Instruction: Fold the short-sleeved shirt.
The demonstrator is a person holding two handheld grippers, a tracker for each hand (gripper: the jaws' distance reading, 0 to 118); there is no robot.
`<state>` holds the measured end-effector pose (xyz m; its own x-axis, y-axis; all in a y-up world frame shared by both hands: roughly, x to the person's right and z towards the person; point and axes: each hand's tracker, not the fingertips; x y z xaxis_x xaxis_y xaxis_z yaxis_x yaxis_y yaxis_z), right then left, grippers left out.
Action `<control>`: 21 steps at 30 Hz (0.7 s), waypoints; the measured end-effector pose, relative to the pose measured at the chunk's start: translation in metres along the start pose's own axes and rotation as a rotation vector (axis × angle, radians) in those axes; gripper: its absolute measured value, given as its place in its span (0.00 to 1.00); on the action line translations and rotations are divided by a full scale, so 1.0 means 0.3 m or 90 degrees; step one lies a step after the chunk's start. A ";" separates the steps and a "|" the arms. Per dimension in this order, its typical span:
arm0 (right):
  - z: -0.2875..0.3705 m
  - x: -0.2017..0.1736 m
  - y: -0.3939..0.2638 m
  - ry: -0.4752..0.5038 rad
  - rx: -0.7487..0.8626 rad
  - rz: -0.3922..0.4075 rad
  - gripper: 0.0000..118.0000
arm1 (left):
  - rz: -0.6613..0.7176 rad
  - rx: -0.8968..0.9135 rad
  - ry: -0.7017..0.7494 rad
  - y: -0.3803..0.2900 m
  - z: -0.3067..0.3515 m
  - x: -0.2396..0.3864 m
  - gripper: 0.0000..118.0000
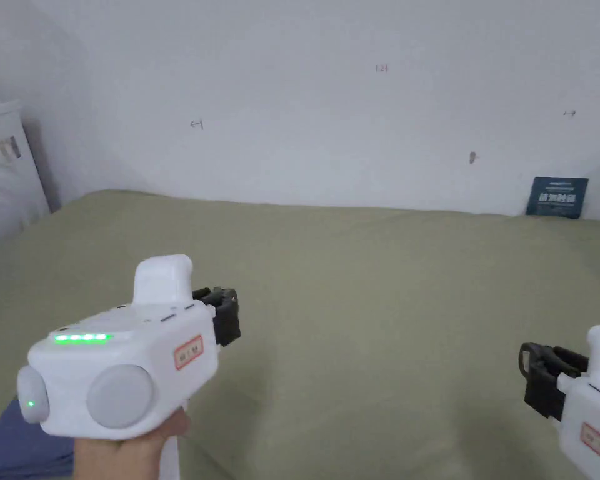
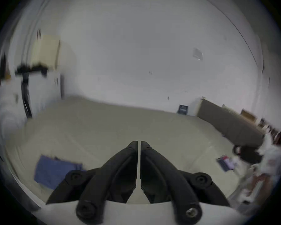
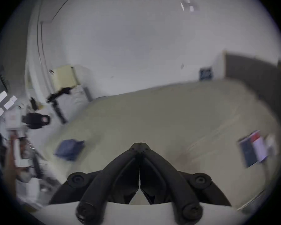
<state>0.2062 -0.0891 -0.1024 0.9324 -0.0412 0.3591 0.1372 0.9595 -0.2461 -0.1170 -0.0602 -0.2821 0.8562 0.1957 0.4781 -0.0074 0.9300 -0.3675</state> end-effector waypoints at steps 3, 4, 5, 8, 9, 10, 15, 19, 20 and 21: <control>0.026 -0.031 0.025 -0.046 0.048 0.062 0.02 | -0.117 0.067 0.050 -0.029 -0.016 0.152 0.03; 0.026 -0.035 0.026 -0.057 0.061 0.083 0.02 | -0.137 0.078 0.047 -0.035 -0.029 0.179 0.03; 0.034 -0.044 0.027 -0.071 0.071 0.094 0.02 | -0.137 0.062 0.040 -0.036 -0.040 0.200 0.03; 0.054 -0.058 0.021 -0.079 0.088 0.088 0.02 | -0.154 0.078 0.043 -0.035 -0.033 0.241 0.03; 0.058 -0.061 0.019 -0.080 0.093 0.085 0.02 | -0.160 0.086 0.047 -0.035 -0.028 0.246 0.03; 0.060 -0.066 0.017 -0.084 0.101 0.083 0.02 | -0.165 0.085 0.048 -0.034 -0.022 0.249 0.03; 0.068 -0.088 0.010 -0.063 0.127 0.098 0.02 | -0.192 0.107 0.045 -0.031 0.019 0.269 0.03; 0.060 -0.089 0.014 -0.055 0.116 0.089 0.02 | -0.182 0.116 0.046 -0.019 0.029 0.258 0.03; 0.062 -0.094 0.014 -0.055 0.116 0.089 0.02 | -0.181 0.118 0.046 -0.020 0.027 0.258 0.03; 0.060 -0.091 0.016 -0.057 0.116 0.089 0.02 | -0.183 0.118 0.052 -0.020 0.026 0.257 0.03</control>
<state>0.1753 -0.0784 -0.0973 0.9038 0.1129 0.4127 -0.0617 0.9889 -0.1354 -0.0550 -0.0484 -0.2367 0.8750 -0.1010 0.4735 0.1527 0.9857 -0.0719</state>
